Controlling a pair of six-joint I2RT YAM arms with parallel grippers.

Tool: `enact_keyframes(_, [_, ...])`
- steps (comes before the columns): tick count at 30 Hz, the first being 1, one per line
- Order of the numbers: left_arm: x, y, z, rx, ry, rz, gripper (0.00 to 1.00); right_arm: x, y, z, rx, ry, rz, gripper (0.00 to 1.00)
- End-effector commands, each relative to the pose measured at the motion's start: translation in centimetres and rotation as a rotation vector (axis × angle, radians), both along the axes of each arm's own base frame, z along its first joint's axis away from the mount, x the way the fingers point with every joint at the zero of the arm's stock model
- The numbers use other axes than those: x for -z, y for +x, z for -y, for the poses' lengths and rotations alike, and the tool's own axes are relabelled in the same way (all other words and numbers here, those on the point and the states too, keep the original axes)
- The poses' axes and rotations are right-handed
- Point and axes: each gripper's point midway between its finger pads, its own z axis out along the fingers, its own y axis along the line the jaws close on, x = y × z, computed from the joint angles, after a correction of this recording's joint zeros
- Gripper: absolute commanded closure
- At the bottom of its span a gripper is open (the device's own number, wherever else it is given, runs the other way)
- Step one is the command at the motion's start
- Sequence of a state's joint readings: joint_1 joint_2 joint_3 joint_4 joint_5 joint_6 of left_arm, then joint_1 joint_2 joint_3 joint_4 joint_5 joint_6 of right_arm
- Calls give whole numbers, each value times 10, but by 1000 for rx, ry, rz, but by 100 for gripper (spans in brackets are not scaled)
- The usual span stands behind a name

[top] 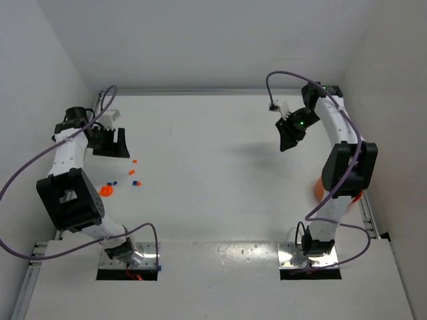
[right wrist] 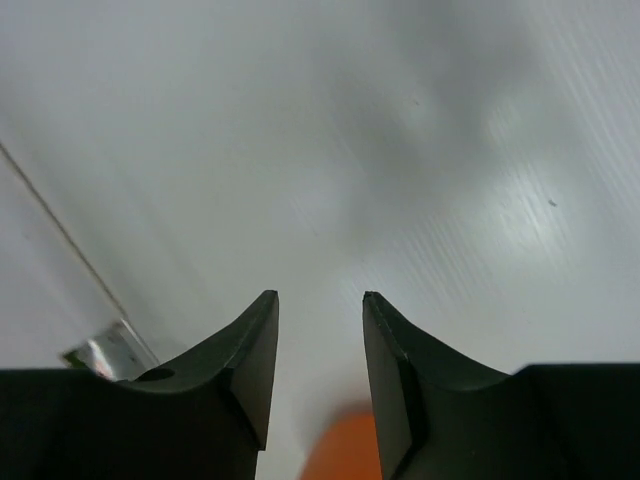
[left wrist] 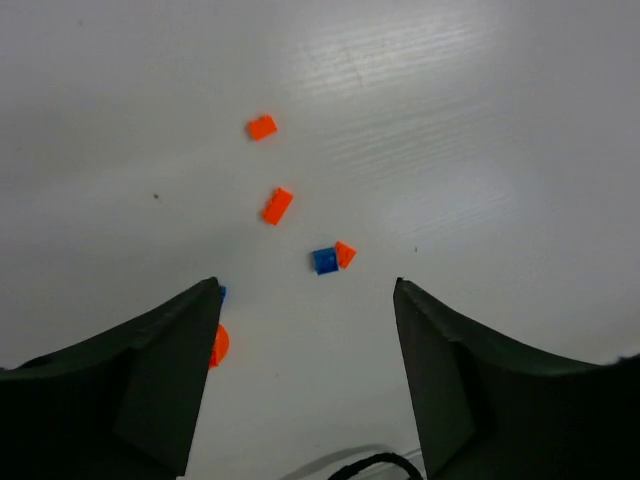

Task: Sort the legos into containers by color

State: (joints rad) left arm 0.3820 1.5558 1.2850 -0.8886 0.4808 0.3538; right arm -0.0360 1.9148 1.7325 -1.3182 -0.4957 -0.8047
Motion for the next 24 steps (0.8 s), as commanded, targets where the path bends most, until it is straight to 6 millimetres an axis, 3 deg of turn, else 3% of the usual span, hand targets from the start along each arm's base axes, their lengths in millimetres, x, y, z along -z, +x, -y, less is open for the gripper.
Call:
enact_keyframes(1, [26,-23,-16,78,112,-76,32,-14,-2,-62,72,212,-50,60])
enact_keyframes(4, [45,-40,-30,104,186,-123,44,-2,-5,-79,73,226,-60,59])
enact_keyframes(10, [71,-57,-55,155,277,-221,44,13,-5,-114,67,260,-68,57])
enact_keyframes(16, [90,-52,-62,158,275,-269,46,23,-8,-132,45,272,-85,57])
enact_keyframes(24, [106,-38,-60,174,274,-271,53,37,-20,-137,25,260,-129,57])
